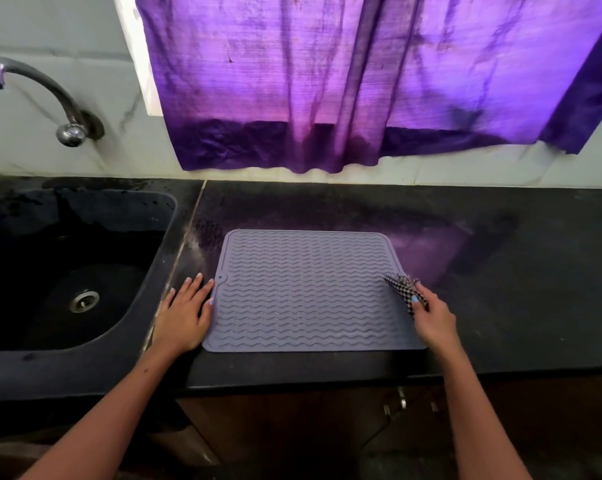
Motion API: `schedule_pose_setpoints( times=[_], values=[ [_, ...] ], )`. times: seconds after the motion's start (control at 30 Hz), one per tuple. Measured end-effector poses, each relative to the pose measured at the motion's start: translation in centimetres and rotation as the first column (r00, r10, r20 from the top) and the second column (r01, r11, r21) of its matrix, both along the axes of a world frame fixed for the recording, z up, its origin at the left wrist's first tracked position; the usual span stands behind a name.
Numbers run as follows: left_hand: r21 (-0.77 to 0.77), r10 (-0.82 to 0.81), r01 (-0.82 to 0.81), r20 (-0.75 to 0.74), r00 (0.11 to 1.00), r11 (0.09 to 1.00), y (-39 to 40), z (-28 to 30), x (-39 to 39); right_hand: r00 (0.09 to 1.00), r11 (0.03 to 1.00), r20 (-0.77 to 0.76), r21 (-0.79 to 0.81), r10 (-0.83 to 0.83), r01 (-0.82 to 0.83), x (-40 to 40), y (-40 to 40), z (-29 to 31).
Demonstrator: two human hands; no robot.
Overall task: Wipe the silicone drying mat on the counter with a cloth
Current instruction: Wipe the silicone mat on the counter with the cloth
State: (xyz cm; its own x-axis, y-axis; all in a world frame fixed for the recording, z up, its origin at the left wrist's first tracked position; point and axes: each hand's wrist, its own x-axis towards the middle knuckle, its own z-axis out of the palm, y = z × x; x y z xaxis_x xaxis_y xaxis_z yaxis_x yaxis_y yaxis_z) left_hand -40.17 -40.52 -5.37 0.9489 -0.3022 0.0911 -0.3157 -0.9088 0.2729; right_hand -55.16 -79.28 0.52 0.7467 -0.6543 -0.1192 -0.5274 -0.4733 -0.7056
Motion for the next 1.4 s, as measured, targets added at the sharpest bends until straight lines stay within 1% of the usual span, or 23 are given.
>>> schedule_pose_setpoints(
  times=[0.1,0.17,0.27,0.37,0.43,0.5,0.53,0.57,0.6,0.63,0.7,0.73,0.77,0.83,0.9,0.97,1.0,1.2,1.23,1.3,1.33,1.37,1.4],
  values=[
    [0.008,-0.004,0.004,0.009,1.0,1.0,0.0,-0.1,0.1,0.995,0.966,-0.08,-0.245,0.061,-0.079,-1.6,2.1,-1.3],
    [0.005,-0.009,0.009,0.013,1.0,1.0,0.1,-0.2,0.2,0.985,0.911,-0.144,-0.384,0.1,-0.149,-2.3,3.7,-3.2],
    [-0.013,-0.009,0.009,0.021,1.0,1.0,0.1,-0.5,0.3,0.986,0.874,-0.152,-0.467,0.071,-0.135,-2.5,4.0,-4.8],
    [-0.021,-0.005,0.006,0.036,0.999,1.0,0.2,-0.6,0.4,0.97,0.884,-0.217,-0.424,0.113,-0.198,-2.5,3.7,-3.8],
    [-0.016,-0.002,0.003,0.039,0.999,1.0,0.2,-0.7,0.5,0.959,0.93,-0.242,-0.298,0.146,-0.217,-2.1,2.8,-2.1],
    [-0.018,-0.004,0.004,0.039,0.999,1.0,0.2,-0.7,0.5,0.953,0.974,-0.269,-0.138,0.138,-0.18,-0.9,0.7,-1.0],
    [-0.022,-0.003,0.004,0.04,0.999,1.0,0.1,-0.7,0.5,0.969,0.994,-0.224,-0.003,0.109,-0.113,-0.4,-0.3,-0.3],
    [-0.028,-0.001,0.002,0.043,0.999,1.0,0.1,-0.7,0.5,0.99,0.985,-0.129,0.166,0.06,-0.038,0.1,-1.1,0.4],
    [-0.033,0.001,0.001,0.046,0.999,0.999,0.1,-0.6,0.5,1.0,0.953,-0.01,0.301,-0.029,0.03,0.6,-1.7,0.8],
    [-0.036,0.002,0.0,0.047,0.999,0.999,0.1,-0.6,0.5,0.991,0.923,0.068,0.376,-0.119,0.085,1.1,-2.0,1.1],
    [-0.044,0.01,-0.008,0.051,0.999,0.999,0.1,-0.7,0.4,0.971,0.94,0.102,0.293,-0.215,0.177,2.3,-1.4,1.7],
    [-0.05,0.013,-0.011,0.054,0.998,0.999,0.1,-0.8,0.4,0.966,0.958,0.115,0.199,-0.232,0.206,2.9,-0.8,1.8],
    [-0.055,0.015,-0.012,0.057,0.998,0.998,0.2,-0.8,0.5,0.97,0.978,0.133,0.076,-0.203,0.194,3.2,-0.1,1.8],
    [-0.054,0.009,-0.006,0.06,0.998,0.998,0.3,-0.7,0.5,0.993,0.992,0.114,-0.116,-0.044,0.058,4.0,1.3,0.9],
    [-0.047,-0.001,0.004,0.057,0.998,0.999,0.3,-0.6,0.6,0.99,0.958,-0.041,-0.251,0.135,-0.141,4.6,2.7,-1.1],
    [-0.052,-0.003,0.006,0.055,0.998,0.999,0.2,-0.6,0.5,0.958,0.892,-0.217,-0.37,0.187,-0.258,4.7,3.0,-3.1],
    [-0.058,0.001,0.002,0.054,0.999,0.998,0.2,-0.5,0.4,0.955,0.882,-0.242,-0.393,0.173,-0.26,4.5,3.0,-3.4],
    [-0.049,0.015,-0.013,0.042,0.999,0.999,0.1,-0.4,0.3,0.963,0.923,-0.184,-0.298,0.195,-0.244,4.8,1.7,-1.5],
    [-0.048,0.014,-0.012,0.043,0.999,0.999,0.1,-0.3,0.3,0.971,0.948,-0.175,-0.243,0.166,-0.205,5.1,1.4,-0.7],
    [-0.046,0.013,-0.011,0.043,0.999,0.999,0.0,-0.2,0.2,0.995,0.999,-0.094,-0.038,0.035,-0.038,5.7,1.2,1.0],
    [-0.044,0.009,-0.007,0.042,0.999,0.999,0.0,-0.1,0.1,0.998,0.998,-0.041,0.051,-0.041,0.043,5.8,1.3,1.4],
    [-0.043,0.005,-0.003,0.042,0.999,0.999,-0.1,0.0,0.1,0.995,0.991,0.009,0.091,-0.101,0.099,5.9,1.8,1.7],
    [-0.044,0.006,-0.004,0.04,0.999,0.999,-0.1,0.0,0.1,0.993,0.993,0.047,0.049,-0.105,0.103,5.9,3.0,1.9]
  ],
)
